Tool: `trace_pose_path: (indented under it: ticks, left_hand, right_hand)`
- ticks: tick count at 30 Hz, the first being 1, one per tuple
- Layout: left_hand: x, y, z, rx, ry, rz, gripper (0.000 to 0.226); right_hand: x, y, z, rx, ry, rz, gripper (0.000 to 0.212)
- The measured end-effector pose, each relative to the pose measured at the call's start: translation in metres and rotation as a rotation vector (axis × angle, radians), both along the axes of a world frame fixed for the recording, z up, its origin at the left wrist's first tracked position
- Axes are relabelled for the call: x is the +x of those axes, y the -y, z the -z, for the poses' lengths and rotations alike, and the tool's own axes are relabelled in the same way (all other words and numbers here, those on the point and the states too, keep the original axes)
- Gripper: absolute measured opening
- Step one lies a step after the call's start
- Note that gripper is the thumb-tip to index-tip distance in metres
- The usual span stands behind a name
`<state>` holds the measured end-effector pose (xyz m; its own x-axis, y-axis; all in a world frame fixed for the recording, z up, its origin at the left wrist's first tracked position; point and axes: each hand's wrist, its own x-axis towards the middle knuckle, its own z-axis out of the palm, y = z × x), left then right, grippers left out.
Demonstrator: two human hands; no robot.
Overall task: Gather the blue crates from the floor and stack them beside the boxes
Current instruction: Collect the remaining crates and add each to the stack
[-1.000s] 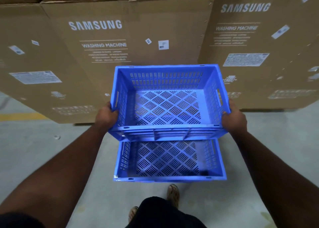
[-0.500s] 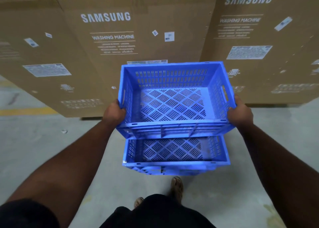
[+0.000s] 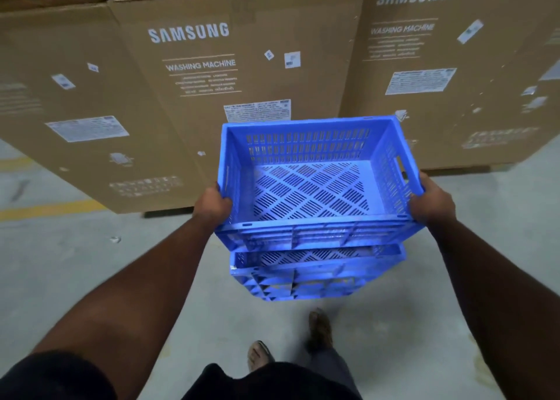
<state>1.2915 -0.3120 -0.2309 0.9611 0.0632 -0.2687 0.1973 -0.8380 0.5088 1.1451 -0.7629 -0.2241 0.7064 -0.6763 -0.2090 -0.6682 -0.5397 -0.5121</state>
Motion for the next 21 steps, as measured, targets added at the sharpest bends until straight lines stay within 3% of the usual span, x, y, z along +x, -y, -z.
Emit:
trace_pose_path:
  ticks: [21]
  left_hand:
    - [-0.078, -0.008, -0.012, 0.019, -0.024, -0.11, 0.038]
  right_hand:
    - [-0.052, 0.011, 0.004, -0.038, -0.054, -0.153, 0.065]
